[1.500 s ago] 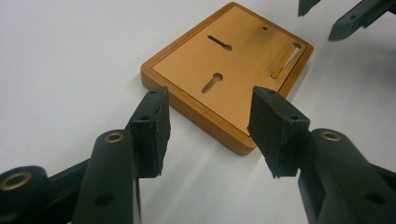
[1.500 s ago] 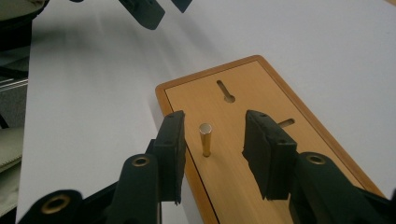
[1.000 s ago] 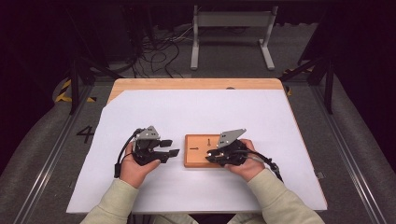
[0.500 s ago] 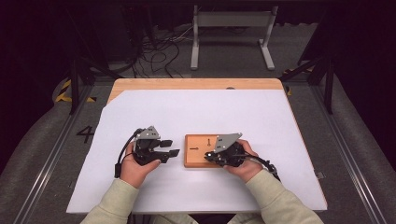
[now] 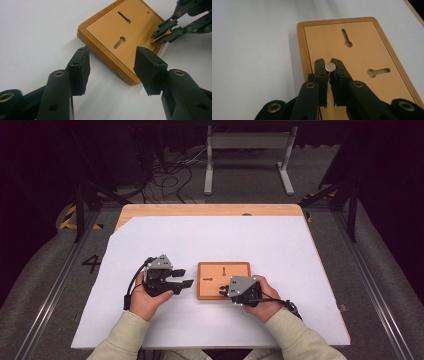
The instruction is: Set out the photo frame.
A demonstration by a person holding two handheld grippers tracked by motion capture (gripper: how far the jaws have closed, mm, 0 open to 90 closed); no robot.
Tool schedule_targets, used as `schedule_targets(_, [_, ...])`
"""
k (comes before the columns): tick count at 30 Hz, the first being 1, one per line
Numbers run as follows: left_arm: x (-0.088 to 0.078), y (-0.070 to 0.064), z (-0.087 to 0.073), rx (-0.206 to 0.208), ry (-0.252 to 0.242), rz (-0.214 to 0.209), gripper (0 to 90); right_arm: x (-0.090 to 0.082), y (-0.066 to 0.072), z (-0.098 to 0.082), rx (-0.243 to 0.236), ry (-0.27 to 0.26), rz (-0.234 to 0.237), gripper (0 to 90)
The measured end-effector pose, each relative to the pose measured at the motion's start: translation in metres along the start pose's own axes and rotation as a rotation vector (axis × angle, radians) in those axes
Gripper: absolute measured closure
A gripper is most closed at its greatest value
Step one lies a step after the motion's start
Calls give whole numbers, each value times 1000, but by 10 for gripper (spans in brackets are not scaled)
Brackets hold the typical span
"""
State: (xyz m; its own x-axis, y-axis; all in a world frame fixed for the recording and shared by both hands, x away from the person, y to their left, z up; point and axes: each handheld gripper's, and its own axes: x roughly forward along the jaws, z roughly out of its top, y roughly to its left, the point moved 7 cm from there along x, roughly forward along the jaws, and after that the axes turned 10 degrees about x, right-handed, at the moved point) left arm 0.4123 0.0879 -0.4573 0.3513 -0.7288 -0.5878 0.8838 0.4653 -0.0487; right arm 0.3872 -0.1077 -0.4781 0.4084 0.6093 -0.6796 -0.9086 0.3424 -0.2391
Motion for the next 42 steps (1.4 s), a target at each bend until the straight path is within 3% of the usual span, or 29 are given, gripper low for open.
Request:
schedule_targets(8, [8, 2, 5, -27, 10, -16, 367, -3, 10, -2, -101, -6, -65, 843])
schedule_targets(16, [14, 6, 9, -52, 14, -24, 327, -5, 17, -4, -158, -9, -100, 843])
schedule_targets(22, [15, 11, 12, -82, 3, -26, 321, -5, 20, -4, -149, -27, -105, 843])
schedule_targets(24, [16, 13, 13, -81, -2, -29, 320, -5, 20, -4, -158, -25, -112, 843])
schedule_targets(25, [17, 13, 13, -90, 1, -29, 320, -6, 20, -5, -190, -18, -106, 843])
schedule_targets(28, [18, 14, 15, -87, 0, -30, 318, -5, 22, -5, -188, -28, -135, 843])
schedule_targets(42, [38, 14, 28, -98, 1, -69, 287, -6, 25, -6, -203, -29, -152, 843])
